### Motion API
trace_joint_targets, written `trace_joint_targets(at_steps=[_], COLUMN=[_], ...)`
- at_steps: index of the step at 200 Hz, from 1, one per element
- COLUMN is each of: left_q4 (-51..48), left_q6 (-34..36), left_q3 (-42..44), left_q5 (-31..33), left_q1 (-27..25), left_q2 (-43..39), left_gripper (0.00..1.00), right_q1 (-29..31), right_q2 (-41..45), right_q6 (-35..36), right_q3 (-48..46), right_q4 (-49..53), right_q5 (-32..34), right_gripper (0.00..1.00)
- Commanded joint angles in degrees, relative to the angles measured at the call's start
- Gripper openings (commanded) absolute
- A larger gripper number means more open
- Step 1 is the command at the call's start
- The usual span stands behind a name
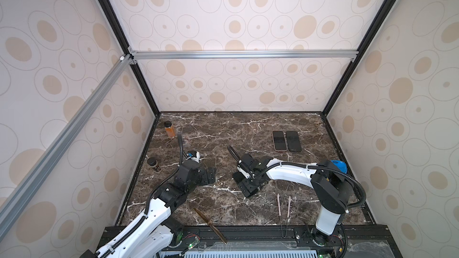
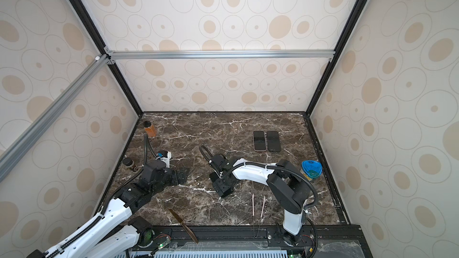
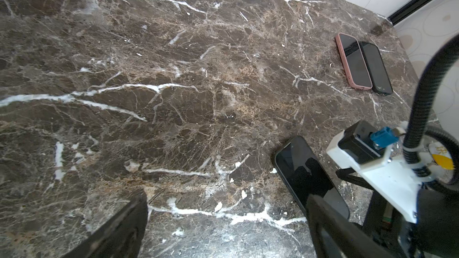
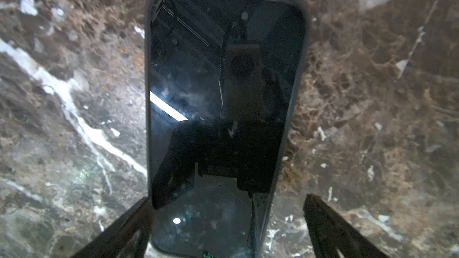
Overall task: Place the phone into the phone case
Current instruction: 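Lift the cased phone with the right gripper and carry it toward the other phones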
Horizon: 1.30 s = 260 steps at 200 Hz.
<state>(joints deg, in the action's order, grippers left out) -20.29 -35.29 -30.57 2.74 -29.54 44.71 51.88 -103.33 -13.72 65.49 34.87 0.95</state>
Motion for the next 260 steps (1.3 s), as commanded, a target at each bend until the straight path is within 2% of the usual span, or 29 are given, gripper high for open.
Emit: trace_joint_targets(at_steps=[1,52,135,194,260], left_q4=[-1.06,-0.85,-0.96,-0.74,-0.21], left_q6=[0.22,0.09,0.00,-0.04,-0.08], left_q3=[-0.24,0.07,0.16,0.25,0.55], left_q5=[1.04,0.82,0.61,0.51,0.46], left_q1=[0.36,0.38,0.40,0.39,0.36], left_q2=[-1.18,-2.08,-2.86,-3.12,-3.46], left_gripper=[1.00,1.00,1.00,1.00,1.00], right_q1=[0.66,1.36,1.52,1.55,0.25], right_q2=[-1.25,-3.14,-8.69,-10.11,-9.16], right_q6=[-1.66,-3.74,-8.56,-8.70,-9.95], right_q3=[1.63,2.60,6.08,6.10,6.46], right_q4=[-0.06,-0.21,3.34,2.89,2.79], right_q5=[0.15,-0.36,5.35,4.05,4.54], right_gripper=[0.97,0.94,0.84,0.82,0.56])
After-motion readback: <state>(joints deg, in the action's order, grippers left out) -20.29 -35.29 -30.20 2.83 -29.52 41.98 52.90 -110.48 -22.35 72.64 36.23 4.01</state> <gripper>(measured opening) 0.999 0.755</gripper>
